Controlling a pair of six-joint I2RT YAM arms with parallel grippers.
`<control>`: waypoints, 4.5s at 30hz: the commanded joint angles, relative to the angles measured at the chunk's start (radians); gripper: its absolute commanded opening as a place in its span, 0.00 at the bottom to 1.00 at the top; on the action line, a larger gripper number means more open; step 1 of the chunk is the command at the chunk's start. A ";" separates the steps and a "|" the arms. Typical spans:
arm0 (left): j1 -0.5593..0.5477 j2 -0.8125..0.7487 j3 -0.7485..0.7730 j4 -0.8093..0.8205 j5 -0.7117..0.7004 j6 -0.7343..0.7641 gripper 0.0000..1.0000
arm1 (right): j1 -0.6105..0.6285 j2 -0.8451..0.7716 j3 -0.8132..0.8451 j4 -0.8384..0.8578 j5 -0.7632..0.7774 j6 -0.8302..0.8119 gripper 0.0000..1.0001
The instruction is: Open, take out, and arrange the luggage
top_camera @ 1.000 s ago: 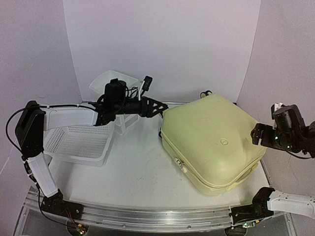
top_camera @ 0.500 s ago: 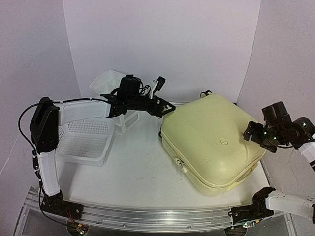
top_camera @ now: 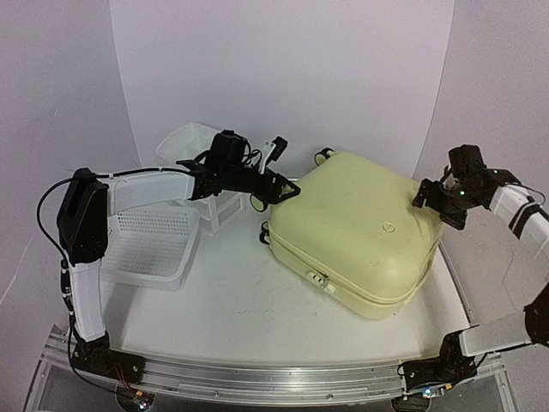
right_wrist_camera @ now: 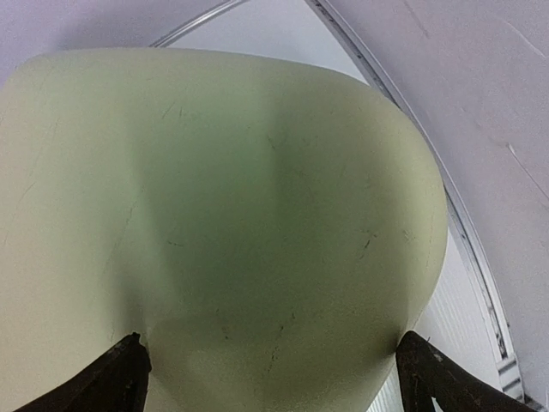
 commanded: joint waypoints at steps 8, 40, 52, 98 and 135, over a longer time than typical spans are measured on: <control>-0.013 -0.183 -0.184 -0.173 -0.066 -0.035 0.68 | 0.076 0.453 0.362 -0.054 -0.258 -0.239 0.98; -0.017 -0.339 -0.334 -0.157 -0.050 -0.109 0.69 | 1.039 0.266 -0.170 0.340 0.731 0.475 0.58; -0.017 -0.385 -0.359 -0.152 -0.077 -0.105 0.69 | 1.039 0.318 -0.231 0.351 0.849 0.643 0.45; -0.016 -0.546 -0.509 -0.089 -0.086 -0.087 0.69 | 0.999 0.400 -0.176 0.252 0.756 0.710 0.01; 0.055 -0.255 -0.262 -0.232 -0.444 0.325 0.59 | 0.974 0.028 -0.366 0.086 0.731 0.169 0.00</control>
